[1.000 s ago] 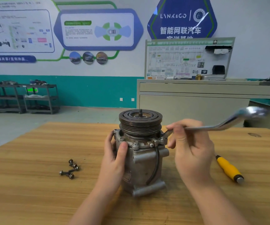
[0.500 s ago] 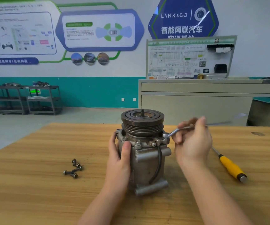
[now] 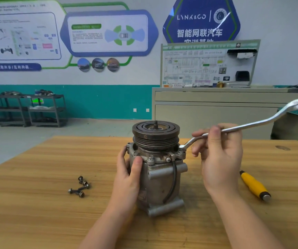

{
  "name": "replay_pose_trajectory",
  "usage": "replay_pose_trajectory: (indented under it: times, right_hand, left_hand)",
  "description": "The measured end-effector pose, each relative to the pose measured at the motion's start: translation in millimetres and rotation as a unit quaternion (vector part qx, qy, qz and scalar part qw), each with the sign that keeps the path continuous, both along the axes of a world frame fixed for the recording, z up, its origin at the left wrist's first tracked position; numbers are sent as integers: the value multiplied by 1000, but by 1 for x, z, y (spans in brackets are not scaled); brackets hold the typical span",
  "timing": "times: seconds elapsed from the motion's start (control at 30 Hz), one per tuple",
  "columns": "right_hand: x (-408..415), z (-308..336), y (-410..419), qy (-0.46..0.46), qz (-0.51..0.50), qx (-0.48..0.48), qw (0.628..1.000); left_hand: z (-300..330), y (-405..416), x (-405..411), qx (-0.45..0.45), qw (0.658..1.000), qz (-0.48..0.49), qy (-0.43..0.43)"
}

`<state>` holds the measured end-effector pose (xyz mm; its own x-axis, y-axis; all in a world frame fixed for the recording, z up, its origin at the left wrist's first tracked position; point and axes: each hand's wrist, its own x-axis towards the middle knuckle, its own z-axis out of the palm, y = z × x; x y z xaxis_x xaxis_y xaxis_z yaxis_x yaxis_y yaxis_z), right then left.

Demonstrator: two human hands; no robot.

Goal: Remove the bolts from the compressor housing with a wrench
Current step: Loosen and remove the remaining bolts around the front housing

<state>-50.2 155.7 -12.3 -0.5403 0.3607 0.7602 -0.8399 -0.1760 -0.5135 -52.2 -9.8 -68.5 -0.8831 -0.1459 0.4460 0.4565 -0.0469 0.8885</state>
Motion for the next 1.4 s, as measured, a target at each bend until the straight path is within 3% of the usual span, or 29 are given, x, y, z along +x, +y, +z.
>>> replay_pose_trajectory:
  times: [0.2,0.4,0.5,0.6,0.67,0.77,0.83,0.9,1.03,1.17,1.27,1.4]
  right_hand:
    - [2,-8,-1,127,-151,219,956]
    - [5,-22,-19,214,-212,250,920]
    - [6,-25,-28,183,-149,107,966]
    - [-1,-16,-22,35,-59,-94,993]
    - [-13,-6,-8,-96,58,-164,980]
    - [-27,7,8,-247,233,-200,919]
    - [-30,10,12,-245,278,-240,897]
    - [-27,10,13,-199,264,-263,906]
    - [-14,5,8,-103,106,-169,975]
    - [-1,0,-1,-15,-42,-16,999]
    - [5,-7,-7,105,-124,136,977]
    - [4,-18,-13,237,-242,295,894]
  left_hand:
    - [-1,-3,-4,-2,1000,-2,2]
    - [0,-3,-3,-14,1000,9,-2]
    - [0,-4,-3,-21,1000,9,-5]
    - [-1,-3,-2,-13,1000,5,-2]
    - [-1,-3,-2,-6,1000,-2,-7]
    - [0,-2,-1,-4,1000,-5,-14]
    - [1,-2,-1,-2,1000,-4,-12]
    - [1,-1,0,2,1000,-12,-15]
    - [1,-3,0,-3,1000,-14,-16]
    - [0,-4,-1,-10,1000,-12,-20]
    - [-2,-3,-3,-13,1000,-6,-17]
    - [-1,-3,-4,-18,1000,8,-7]
